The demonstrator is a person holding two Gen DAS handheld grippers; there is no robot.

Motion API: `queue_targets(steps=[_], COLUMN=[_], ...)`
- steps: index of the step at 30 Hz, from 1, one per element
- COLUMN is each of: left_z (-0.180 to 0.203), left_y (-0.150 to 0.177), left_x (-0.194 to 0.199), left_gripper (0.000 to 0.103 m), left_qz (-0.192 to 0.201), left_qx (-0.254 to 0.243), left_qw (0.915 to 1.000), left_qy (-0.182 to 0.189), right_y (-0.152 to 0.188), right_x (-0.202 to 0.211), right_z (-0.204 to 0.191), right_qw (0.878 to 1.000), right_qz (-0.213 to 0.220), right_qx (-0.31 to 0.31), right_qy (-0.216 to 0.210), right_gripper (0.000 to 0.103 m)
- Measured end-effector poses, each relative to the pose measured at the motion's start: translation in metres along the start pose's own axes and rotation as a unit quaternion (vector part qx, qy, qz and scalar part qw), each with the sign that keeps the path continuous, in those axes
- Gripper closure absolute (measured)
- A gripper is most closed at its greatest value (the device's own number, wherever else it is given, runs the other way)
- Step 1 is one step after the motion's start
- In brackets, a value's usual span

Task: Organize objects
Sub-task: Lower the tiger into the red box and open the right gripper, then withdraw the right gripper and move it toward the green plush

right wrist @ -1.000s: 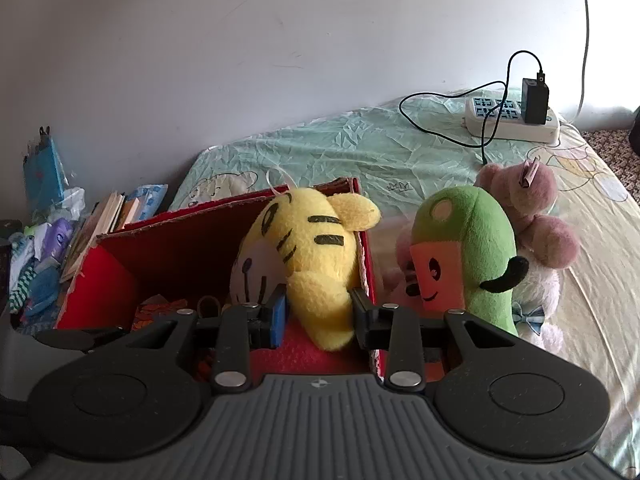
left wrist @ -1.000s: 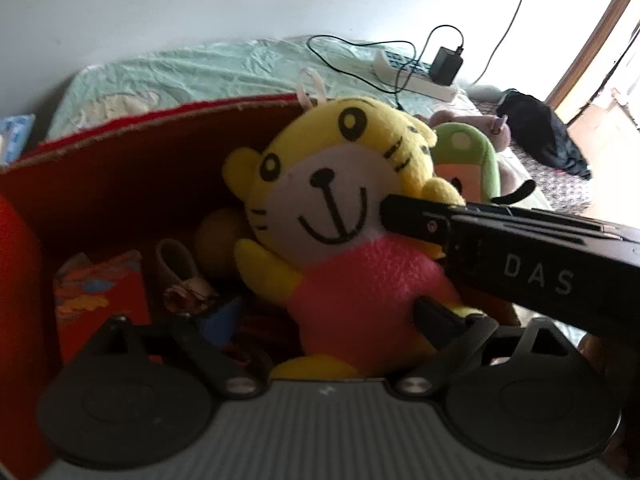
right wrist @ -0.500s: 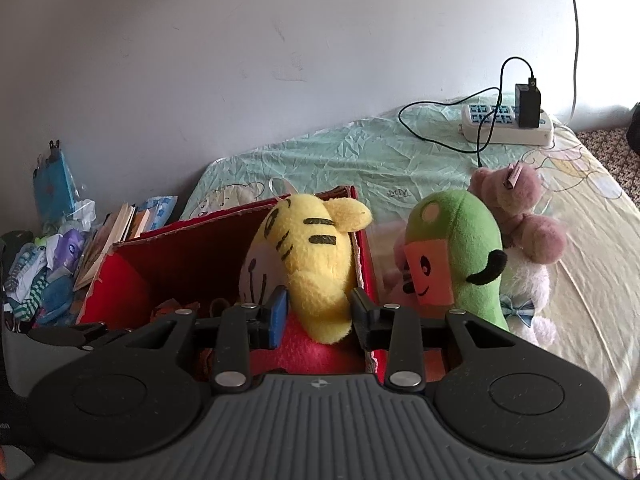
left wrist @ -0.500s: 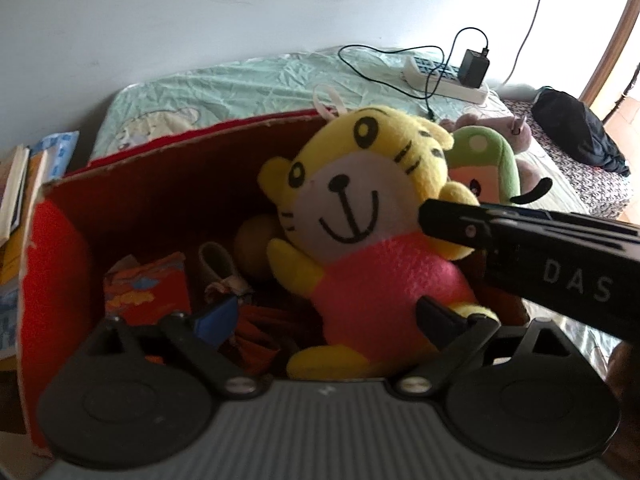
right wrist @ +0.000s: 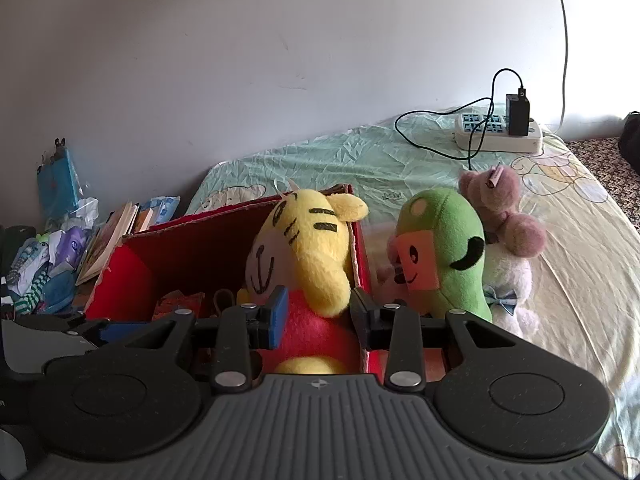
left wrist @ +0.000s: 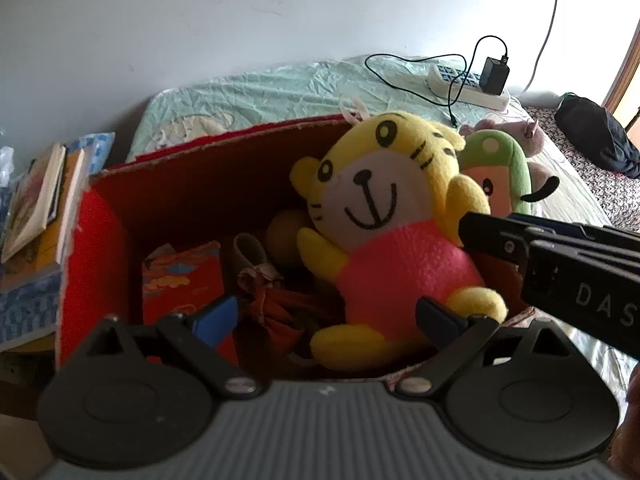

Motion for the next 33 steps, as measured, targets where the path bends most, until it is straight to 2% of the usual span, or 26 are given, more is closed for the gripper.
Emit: queue_targets(steps=[13, 25, 29, 33], left_z=[0.009, 0.006, 0.008, 0.010], left_y=[0.006, 0.006, 0.006, 0.007], left_x=[0.018, 0.028, 0.028, 0.029], left_gripper=[0.004, 0.004, 0.003, 0.003], left_qz=[0.014, 0.022, 0.021, 0.020], left_qx=[-0.021, -0.031, -0.036, -0.040], left_qw=[0.9990, 0.9955, 0.9948, 0.9937], left_qy=[-0.037, -0.086, -0.093, -0.103], right_y=[0.008, 0.011, 0.012, 0.012], right_x=[0.017, 0.025, 0.026, 0.028], right_z=[0.000, 0.001, 0.001, 0.002], right_qw=[1.000, 1.000, 1.000, 1.000], right_qz=[0.005, 0.006, 0.005, 0.005], right_qx=[-0.007, -0.009, -0.009, -0.010], right_qy=[-0.002, -0.004, -0.006, -0.007], right_gripper=[0.065, 0.064, 0.060, 0.059])
Point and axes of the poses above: each gripper's, at about its wrist camera, not at the fingertips, and x roughly against the way its jaws point, z to its right, y to its underside, the point moved 6 cm from there along -x, roughly the way its jaws point, and after that the axes turned 5 degrees about z, right-handed, at the moved point
